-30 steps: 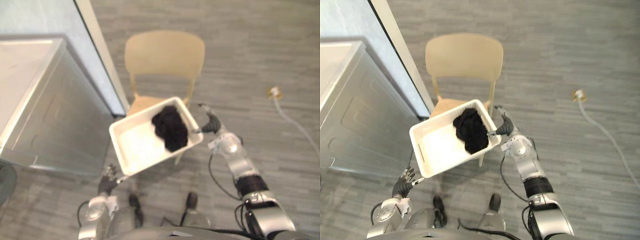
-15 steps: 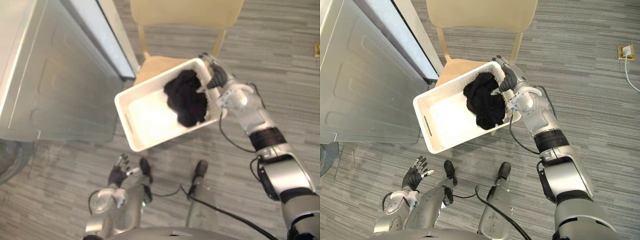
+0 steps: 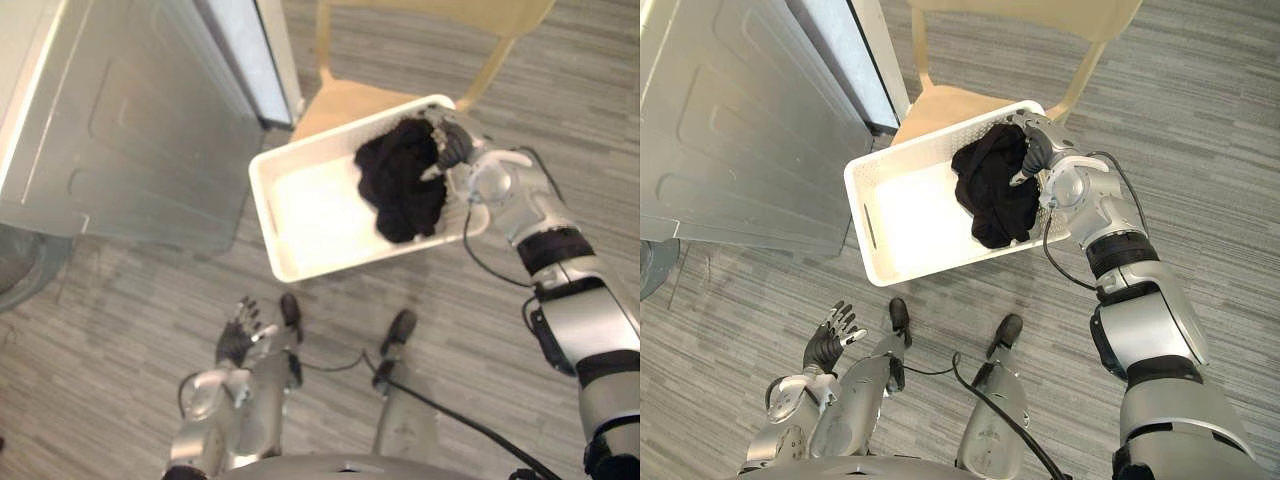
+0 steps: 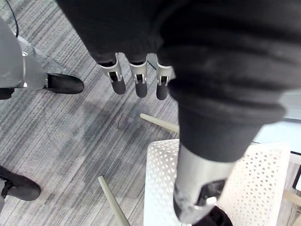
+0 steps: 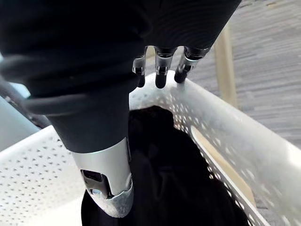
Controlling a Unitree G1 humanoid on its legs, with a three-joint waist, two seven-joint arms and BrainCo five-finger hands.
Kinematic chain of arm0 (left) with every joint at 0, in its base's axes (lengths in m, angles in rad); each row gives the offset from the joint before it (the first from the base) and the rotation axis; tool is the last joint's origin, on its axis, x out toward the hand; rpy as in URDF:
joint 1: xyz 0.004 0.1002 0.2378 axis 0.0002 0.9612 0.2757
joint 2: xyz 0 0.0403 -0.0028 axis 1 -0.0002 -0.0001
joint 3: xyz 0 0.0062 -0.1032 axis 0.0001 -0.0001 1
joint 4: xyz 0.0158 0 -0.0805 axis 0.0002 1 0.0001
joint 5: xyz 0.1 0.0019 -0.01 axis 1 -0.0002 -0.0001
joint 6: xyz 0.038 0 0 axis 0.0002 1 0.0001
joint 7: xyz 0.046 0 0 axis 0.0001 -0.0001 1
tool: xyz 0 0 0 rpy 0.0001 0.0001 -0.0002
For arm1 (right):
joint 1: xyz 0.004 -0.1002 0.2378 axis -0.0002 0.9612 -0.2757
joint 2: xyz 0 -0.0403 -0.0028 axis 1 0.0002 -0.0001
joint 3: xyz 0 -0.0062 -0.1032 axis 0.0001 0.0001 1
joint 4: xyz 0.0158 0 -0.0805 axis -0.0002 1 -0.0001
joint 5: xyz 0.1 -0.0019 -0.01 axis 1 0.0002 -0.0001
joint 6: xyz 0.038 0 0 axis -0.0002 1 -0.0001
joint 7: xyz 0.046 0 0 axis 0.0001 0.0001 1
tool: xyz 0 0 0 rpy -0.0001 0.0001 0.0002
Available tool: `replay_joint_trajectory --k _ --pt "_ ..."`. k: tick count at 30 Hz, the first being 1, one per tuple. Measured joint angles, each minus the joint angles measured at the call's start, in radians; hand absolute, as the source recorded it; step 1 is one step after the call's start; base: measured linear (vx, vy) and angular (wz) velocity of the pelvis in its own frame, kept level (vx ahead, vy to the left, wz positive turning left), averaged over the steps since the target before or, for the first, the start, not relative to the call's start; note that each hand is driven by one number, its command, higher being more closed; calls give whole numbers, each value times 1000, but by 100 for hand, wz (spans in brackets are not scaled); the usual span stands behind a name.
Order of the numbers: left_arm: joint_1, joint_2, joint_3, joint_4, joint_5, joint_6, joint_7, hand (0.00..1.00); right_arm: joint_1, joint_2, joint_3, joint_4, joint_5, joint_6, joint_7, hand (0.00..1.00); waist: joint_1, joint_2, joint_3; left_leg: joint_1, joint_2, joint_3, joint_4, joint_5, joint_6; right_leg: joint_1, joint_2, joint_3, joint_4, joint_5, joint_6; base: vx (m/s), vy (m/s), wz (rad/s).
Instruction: Pick up the laundry basket with both hands and put the clothes into the washing machine.
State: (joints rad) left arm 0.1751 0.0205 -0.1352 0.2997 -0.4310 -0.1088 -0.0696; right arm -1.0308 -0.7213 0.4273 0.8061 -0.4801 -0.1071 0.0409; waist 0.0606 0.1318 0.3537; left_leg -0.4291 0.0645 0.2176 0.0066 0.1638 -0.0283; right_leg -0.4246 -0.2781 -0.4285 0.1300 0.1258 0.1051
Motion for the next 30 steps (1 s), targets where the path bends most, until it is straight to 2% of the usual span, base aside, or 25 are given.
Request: replay_joint_trajectory --k 6,10,14,21,25,30 --pt "-14 0 4 -11 -6 -1 1 0 -92 -52 40 41 3 -10 6 0 15 3 34 -23 0 -6 -37 31 -2 -36 3 -9 3 4 -5 1 -24 3" --pt "-29 0 4 -13 -41 -10 2 0 -144 -76 43 46 6 -19 3 0 21 4 38 -49 -4 -13 -84 65 -2 -86 0 -11 20 3 -7 -4 -15 3" --pt "-34 0 2 -14 -70 -12 2 0 -197 -79 86 79 12 -19 2 0 24 7 44 -62 -4 -15 -84 70 -4 -105 -4 -10 33 1 -10 -2 -4 1" --pt "-63 -2 -7 -15 -78 -20 4 0 -195 -95 101 44 12 -16 -1 0 30 9 45 -93 -1 -16 -84 73 -17 -152 -12 -9 78 -16 -16 -2 -14 3" --pt "-66 -5 -5 -16 -78 -19 15 0 -91 -57 105 41 22 18 26 0 44 6 47 -96 1 3 -84 81 -9 -174 -14 8 96 -21 -18 25 -23 -9" --pt "-67 -5 -3 -19 -78 -19 21 0 -69 -41 98 33 46 24 47 0 22 1 50 -86 5 8 -83 83 -10 -175 -13 13 110 -25 -22 41 -25 -4"
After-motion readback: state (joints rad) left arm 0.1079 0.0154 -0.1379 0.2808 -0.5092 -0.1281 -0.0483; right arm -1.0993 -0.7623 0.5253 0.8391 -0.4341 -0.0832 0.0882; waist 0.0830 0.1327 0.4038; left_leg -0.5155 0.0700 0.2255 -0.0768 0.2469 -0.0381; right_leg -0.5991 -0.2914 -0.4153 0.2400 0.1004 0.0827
